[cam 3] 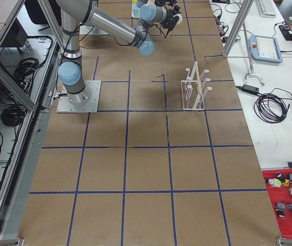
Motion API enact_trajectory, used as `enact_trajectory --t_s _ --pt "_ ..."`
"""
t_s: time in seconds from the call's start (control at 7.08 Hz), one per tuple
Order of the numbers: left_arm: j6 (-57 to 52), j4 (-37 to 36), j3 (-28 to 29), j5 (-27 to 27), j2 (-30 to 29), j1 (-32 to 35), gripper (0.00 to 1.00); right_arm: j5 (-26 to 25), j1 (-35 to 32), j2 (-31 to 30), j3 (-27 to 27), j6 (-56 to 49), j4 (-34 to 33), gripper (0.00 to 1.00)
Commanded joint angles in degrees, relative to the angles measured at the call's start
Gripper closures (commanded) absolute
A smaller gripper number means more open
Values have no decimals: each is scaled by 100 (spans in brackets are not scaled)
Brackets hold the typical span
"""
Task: Transfer IKEA cup to right arm and place on rack
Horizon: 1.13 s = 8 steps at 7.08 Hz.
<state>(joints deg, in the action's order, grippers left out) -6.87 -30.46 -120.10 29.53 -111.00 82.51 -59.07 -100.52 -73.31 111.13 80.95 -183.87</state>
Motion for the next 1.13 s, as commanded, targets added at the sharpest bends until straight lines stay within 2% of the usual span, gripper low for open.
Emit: enact_trajectory --t_s 0.0,0.14,0.42,0.71,0.99 --pt "106 -4 -40 -689 96 -750 2 1 32 19 -12 0 0 54" --pt "107 5 -31 -885 87 -1068 2 10 120 27 -12 -9 0 54" --pt "142 205 91 -556 -53 -1159 3 -8 584 -7 -47 -157 -53 54" --pt "142 1194 520 733 -80 -1071 3 -69 936 -51 -39 -1574 -44 57" --pt "142 2643 986 2583 51 -555 3 -261 1087 -95 -56 -3776 -9 62"
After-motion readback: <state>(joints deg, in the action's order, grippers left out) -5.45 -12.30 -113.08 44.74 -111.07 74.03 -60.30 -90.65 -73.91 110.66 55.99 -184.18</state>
